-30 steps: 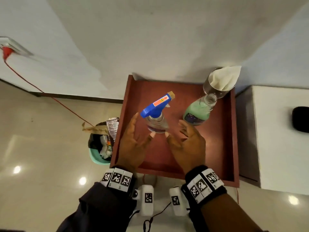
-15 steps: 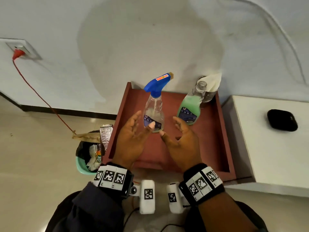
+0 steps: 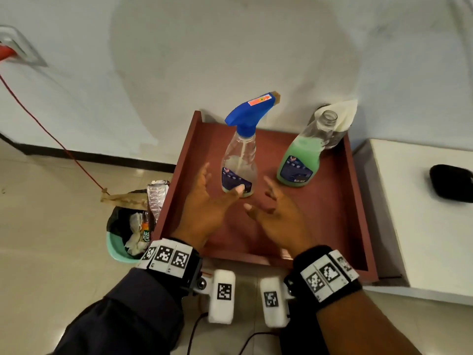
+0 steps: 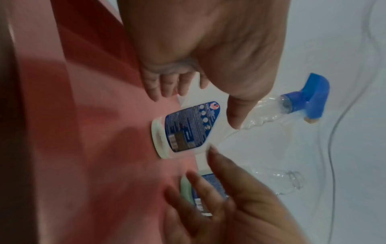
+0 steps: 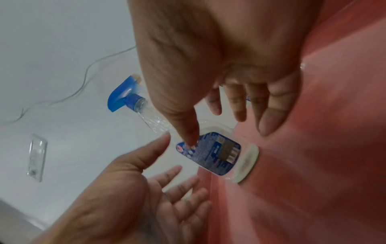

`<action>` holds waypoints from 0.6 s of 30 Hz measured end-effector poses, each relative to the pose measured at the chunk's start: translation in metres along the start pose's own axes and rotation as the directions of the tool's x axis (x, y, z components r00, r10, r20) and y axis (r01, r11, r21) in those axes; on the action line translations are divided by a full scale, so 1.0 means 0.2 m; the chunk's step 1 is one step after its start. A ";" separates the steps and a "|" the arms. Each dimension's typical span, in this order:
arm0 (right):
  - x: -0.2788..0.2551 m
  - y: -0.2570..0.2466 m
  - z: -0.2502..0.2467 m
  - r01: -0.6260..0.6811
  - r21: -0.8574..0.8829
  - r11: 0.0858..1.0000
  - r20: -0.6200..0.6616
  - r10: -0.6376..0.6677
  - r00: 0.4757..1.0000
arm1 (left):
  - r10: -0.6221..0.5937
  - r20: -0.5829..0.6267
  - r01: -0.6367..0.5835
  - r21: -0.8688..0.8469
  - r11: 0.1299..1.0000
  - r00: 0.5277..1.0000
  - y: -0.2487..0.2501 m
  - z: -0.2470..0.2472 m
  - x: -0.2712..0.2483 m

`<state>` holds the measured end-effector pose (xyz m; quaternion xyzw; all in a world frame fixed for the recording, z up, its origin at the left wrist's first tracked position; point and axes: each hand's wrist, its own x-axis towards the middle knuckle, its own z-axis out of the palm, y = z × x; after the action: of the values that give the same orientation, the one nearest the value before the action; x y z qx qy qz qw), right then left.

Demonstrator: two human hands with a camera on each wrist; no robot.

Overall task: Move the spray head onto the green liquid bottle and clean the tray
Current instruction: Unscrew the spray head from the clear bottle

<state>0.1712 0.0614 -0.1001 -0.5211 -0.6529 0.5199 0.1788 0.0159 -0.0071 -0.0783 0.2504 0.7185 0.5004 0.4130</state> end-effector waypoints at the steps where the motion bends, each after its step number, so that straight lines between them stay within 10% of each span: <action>1: 0.04 -0.01 0.01 -0.018 0.023 1.000 0.047 0.017 0.999 | -0.063 0.042 0.066 -0.083 0.994 0.997 0.00 0.01 0.02; 5: 0.15 0.00 0.07 -0.006 0.094 0.996 0.110 -0.004 0.994 | -0.068 0.204 0.101 -0.155 0.983 0.977 -0.04 0.05 0.10; 18: 0.07 -0.04 0.09 0.089 -0.022 0.996 0.158 -0.084 0.984 | 0.190 -0.030 -0.163 0.399 0.902 0.981 -0.03 -0.05 0.03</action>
<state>0.1479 0.0653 -0.1045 -0.4523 -0.6943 0.5415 0.1418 0.0058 -0.0101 -0.0842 0.3753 0.7927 0.3886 0.2824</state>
